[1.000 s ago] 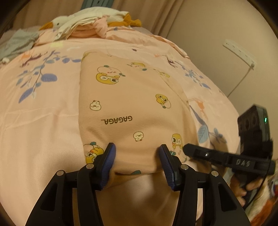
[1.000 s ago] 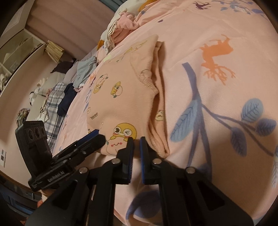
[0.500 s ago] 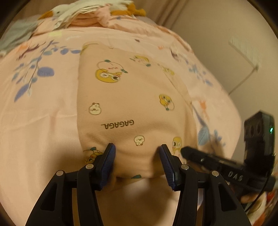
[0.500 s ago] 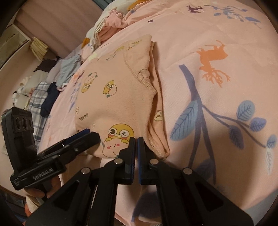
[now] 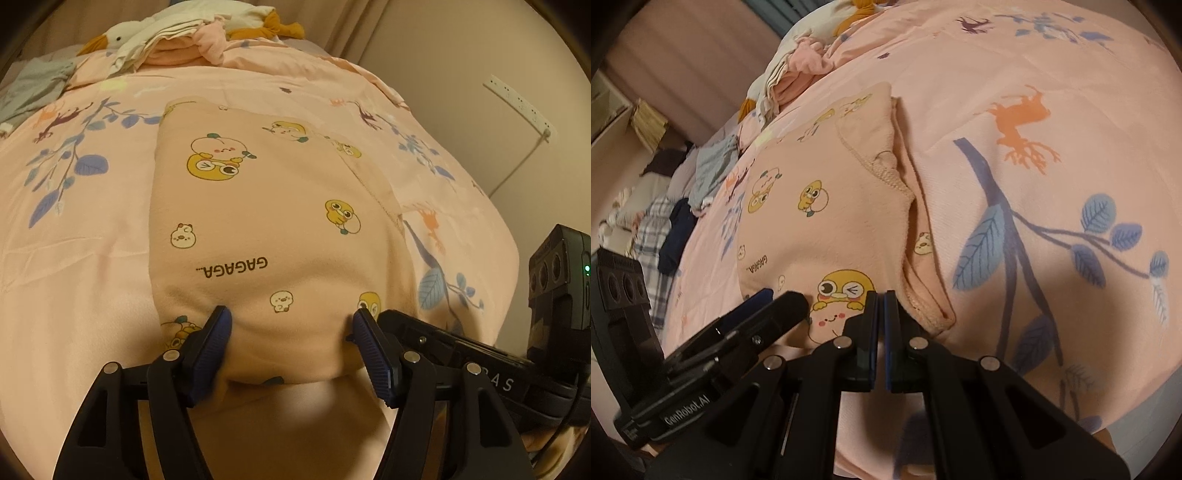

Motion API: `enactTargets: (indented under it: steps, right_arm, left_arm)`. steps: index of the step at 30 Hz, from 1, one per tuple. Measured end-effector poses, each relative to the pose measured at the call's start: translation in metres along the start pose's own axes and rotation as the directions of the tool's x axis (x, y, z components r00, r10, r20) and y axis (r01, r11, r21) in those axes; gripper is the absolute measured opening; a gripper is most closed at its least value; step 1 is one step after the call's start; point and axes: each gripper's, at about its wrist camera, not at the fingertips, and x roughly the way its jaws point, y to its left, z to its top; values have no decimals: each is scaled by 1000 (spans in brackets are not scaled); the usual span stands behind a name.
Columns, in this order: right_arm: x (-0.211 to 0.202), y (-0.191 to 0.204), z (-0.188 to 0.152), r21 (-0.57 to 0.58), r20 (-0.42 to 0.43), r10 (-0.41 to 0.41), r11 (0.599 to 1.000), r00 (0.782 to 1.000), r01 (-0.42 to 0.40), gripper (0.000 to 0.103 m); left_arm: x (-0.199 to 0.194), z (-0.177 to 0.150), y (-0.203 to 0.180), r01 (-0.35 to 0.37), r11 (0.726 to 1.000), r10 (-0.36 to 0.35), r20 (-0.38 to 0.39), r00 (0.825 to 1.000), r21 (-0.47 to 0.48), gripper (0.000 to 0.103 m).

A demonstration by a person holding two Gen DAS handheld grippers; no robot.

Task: Fold small clothes
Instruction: 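Lift and fold the garment edge over with both grippers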

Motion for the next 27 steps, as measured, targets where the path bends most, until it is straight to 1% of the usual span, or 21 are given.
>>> enactTargets:
  steps: [2, 7, 11, 13, 16, 17, 19, 20, 21, 22, 24, 25, 26, 27]
  right_arm:
    - [0, 2, 0, -4, -5, -13, 1000, 1000, 13, 0]
    - [1, 14, 2, -62, 2, -77, 995, 997, 77, 0]
    - [2, 16, 3, -86, 7, -96, 992, 995, 97, 0]
    - [2, 15, 4, -94, 2, -90, 991, 996, 90, 0]
    - [2, 8, 8, -67, -24, -46, 997, 999, 45, 0]
    - [2, 8, 9, -58, -37, -32, 998, 999, 30, 2]
    - [0, 2, 18, -3, -88, 22, 1000, 996, -23, 8]
    - [-1, 4, 20, 13, -103, 31, 999, 994, -30, 12]
    - [-5, 7, 25, 14, -113, 37, 999, 993, -36, 21]
    - [-12, 14, 33, -19, -91, 28, 999, 995, -30, 26]
    - [-23, 31, 45, -96, -26, 8, 995, 1000, -10, 58]
    - [-28, 41, 57, -144, 14, 14, 989, 1000, -11, 64]
    - [-27, 45, 67, -167, 33, 29, 986, 999, -23, 68]
    - [-24, 49, 77, -189, 44, 53, 981, 998, -43, 68]
  left_arm:
    - [-1, 2, 4, 21, 999, -22, -6, 1000, -23, 67]
    - [-3, 5, 18, 97, 990, -98, -6, 995, -97, 67]
    - [-4, 6, 18, 105, 988, -106, -4, 994, -113, 67]
    - [-5, 6, 19, 113, 985, -113, 3, 994, -130, 67]
    - [-9, 11, 25, 146, 973, -147, 12, 989, -178, 67]
    - [-11, 13, 27, 156, 969, -156, 18, 988, -192, 67]
    - [-19, 22, 31, 166, 963, -159, 49, 986, -212, 67]
    - [-24, 26, 31, 162, 965, -151, 67, 986, -207, 67]
    - [-31, 33, 30, 156, 970, -140, 93, 986, -188, 67]
    - [-39, 41, 27, 151, 976, -131, 132, 983, -156, 67]
    - [-49, 56, 21, 149, 986, -131, 198, 971, -79, 67]
    - [-52, 64, 17, 134, 990, -123, 229, 966, -33, 67]
    - [-52, 73, 12, 92, 996, -91, 247, 965, 8, 67]
    - [-47, 81, 11, 45, 999, -51, 248, 967, 27, 67]
